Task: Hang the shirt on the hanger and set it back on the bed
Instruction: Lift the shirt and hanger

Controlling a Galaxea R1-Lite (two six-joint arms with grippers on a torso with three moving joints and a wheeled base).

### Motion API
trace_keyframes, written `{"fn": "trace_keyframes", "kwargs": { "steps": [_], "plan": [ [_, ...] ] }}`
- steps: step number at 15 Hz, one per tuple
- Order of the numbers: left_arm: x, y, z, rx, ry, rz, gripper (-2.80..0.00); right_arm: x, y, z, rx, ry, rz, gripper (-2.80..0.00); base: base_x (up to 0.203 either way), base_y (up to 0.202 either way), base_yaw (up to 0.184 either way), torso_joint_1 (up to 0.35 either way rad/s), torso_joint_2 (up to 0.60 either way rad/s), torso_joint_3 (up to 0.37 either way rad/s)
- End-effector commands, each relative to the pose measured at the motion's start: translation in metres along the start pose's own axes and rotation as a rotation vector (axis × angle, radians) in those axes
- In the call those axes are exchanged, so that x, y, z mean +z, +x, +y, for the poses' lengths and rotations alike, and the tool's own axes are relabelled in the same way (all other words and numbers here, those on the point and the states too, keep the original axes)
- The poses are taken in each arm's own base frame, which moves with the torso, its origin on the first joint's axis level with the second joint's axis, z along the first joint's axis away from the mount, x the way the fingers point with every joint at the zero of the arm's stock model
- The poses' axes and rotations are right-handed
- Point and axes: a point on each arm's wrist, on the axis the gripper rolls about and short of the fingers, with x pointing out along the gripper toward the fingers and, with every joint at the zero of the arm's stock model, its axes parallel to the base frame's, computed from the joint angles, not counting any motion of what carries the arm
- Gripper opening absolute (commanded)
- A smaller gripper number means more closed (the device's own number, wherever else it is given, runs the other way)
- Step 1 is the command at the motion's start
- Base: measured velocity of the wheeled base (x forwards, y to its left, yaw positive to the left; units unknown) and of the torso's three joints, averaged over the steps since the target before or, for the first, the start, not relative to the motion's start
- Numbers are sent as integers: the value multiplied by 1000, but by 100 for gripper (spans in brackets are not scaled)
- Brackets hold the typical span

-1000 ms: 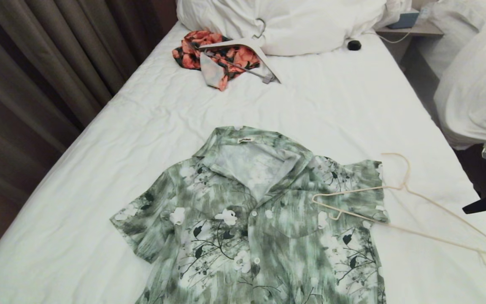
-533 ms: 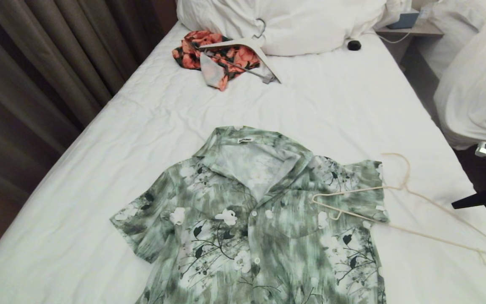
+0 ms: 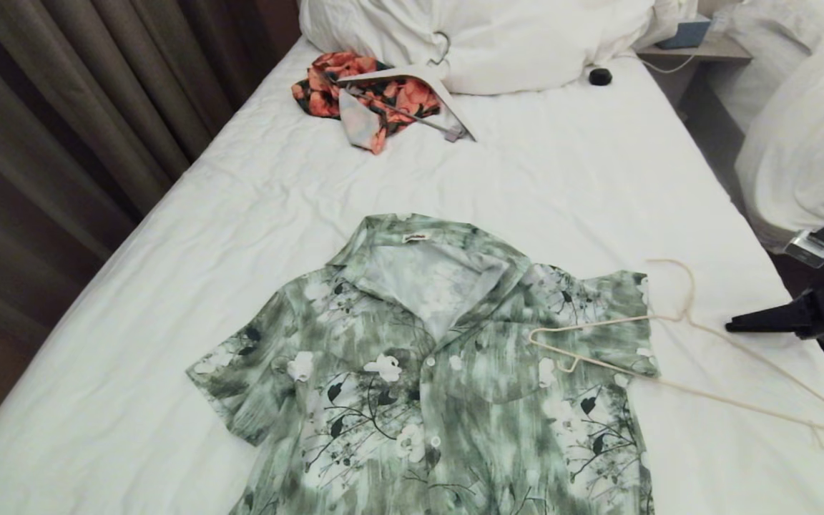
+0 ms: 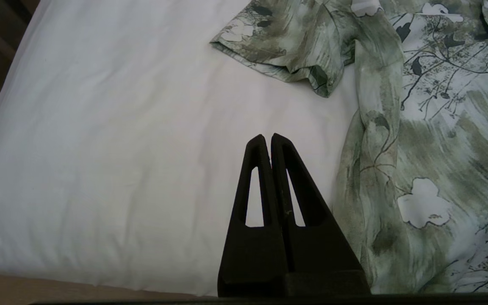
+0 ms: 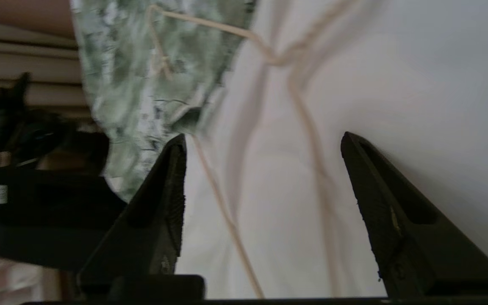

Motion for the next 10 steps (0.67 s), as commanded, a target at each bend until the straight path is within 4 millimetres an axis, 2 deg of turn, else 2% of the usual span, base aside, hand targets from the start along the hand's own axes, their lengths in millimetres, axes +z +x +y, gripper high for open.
{"fn": "trace_keyframes", "kwargs": {
  "steps": [1,5,10],
  "plan": [
    [0,0,0,0,1,2,-280,0,10,2,36,15,16,0,0,0,0,0,0,0],
    [0,0,0,0,1,2,-280,-3,22,-3,23,39,92,0,0,0,0,0,0,0],
    [0,0,0,0,1,2,-280,-5,50,0,56,40,188,0,0,0,0,0,0,0]
  ]
}}
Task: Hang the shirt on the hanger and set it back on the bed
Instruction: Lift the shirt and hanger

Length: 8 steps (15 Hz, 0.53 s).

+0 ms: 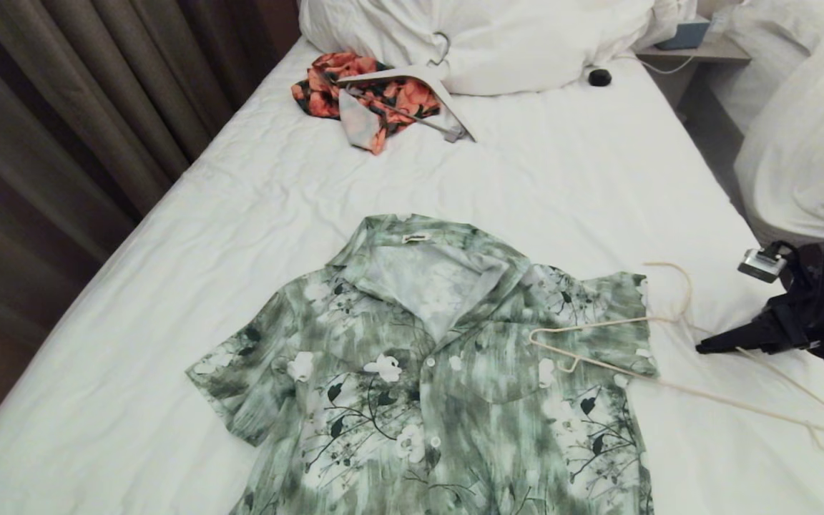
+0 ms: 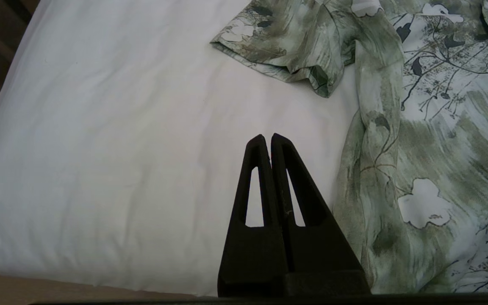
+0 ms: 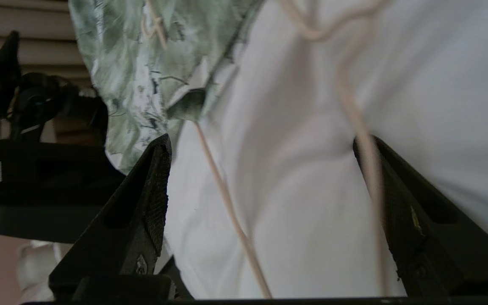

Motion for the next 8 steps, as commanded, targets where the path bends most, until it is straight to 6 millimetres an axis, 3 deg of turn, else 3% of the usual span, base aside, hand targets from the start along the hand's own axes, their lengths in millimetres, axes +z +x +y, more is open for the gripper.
{"fn": "trace_keyframes", "kwargs": {
  "steps": [1,5,7,8],
  "plan": [
    [0,0,0,0,0,2,-280,3,10,4,27,-7,17,0,0,0,0,0,0,0],
    [0,0,0,0,0,2,-280,6,29,15,71,-14,61,0,0,0,0,0,0,0],
    [0,0,0,0,0,2,-280,6,29,15,68,-17,61,0,0,0,0,0,0,0],
    [0,0,0,0,0,2,-280,6,28,14,67,-15,61,-280,0,0,0,0,0,0]
  ]
}}
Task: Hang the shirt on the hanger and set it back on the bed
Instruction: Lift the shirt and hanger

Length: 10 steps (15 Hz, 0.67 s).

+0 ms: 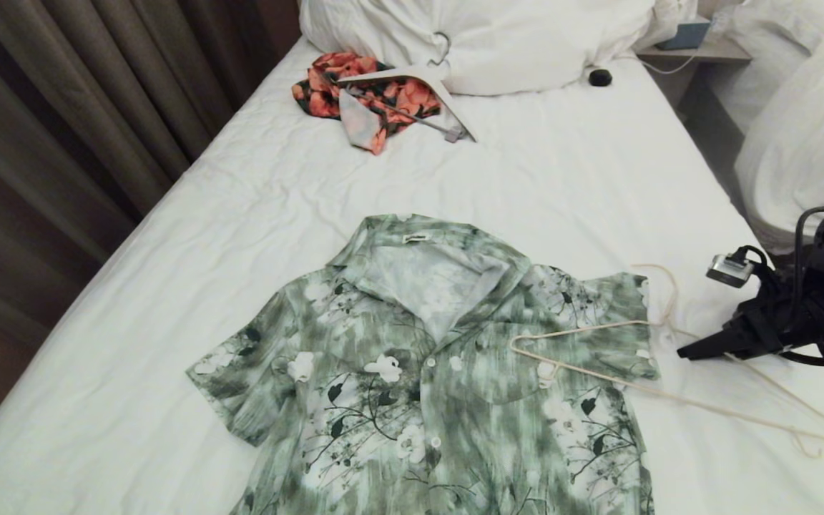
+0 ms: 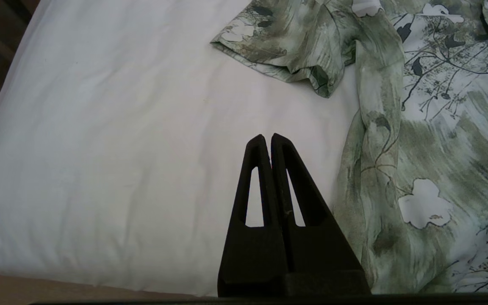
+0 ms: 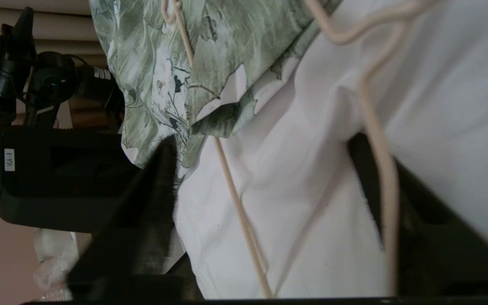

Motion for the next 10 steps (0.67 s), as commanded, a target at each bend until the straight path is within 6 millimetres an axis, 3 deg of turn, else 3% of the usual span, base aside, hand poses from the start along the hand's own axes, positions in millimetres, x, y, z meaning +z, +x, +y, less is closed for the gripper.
{"fn": "trace_keyframes", "kwargs": {
  "steps": [1,10],
  "plan": [
    [0,0,0,0,0,2,-280,0,-1,3,5,0,-4,-280,0,0,0,0,0,0],
    [0,0,0,0,0,2,-280,3,-32,47,-52,-51,-46,-280,0,0,0,0,0,0]
  ]
}}
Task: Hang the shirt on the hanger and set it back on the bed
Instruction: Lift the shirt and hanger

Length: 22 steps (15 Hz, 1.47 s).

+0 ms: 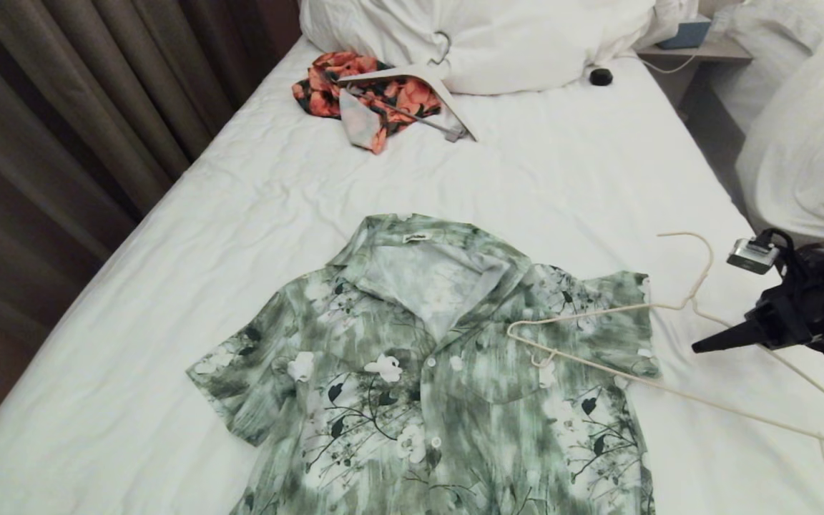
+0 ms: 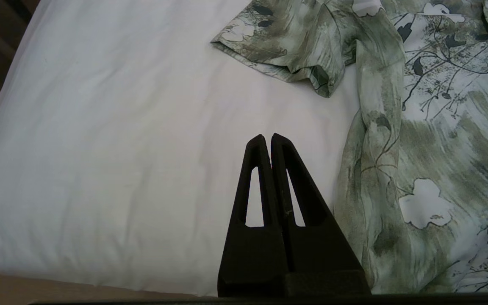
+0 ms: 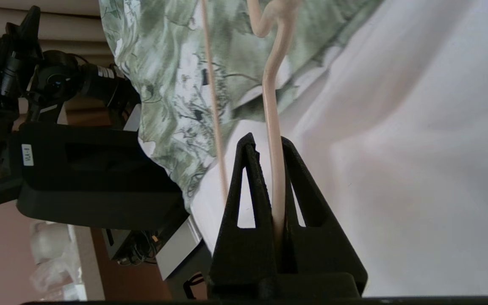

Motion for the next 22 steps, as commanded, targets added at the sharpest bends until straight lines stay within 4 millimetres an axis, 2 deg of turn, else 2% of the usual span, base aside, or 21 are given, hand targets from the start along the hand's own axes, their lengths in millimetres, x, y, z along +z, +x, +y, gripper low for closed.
{"fn": "trace_keyframes", "kwargs": {
  "steps": [1,8,12,17,19,22],
  "plan": [
    [0,0,0,0,0,2,-280,2,-13,19,-23,-37,-26,-280,0,0,0,0,0,0],
    [0,0,0,0,0,2,-280,-10,-38,85,-79,-189,-46,-280,0,0,0,0,0,0],
    [0,0,0,0,0,2,-280,-28,-43,127,-53,-321,-124,-280,0,0,0,0,0,0],
    [0,0,0,0,0,2,-280,-47,-33,148,-57,-565,-173,-280,0,0,0,0,0,0],
    [0,0,0,0,0,2,-280,-42,-27,147,-89,-730,-205,-280,0,0,0,0,0,0],
    [0,0,0,0,0,2,-280,-37,-21,148,-68,-772,-206,-280,0,0,0,0,0,0]
  ]
}}
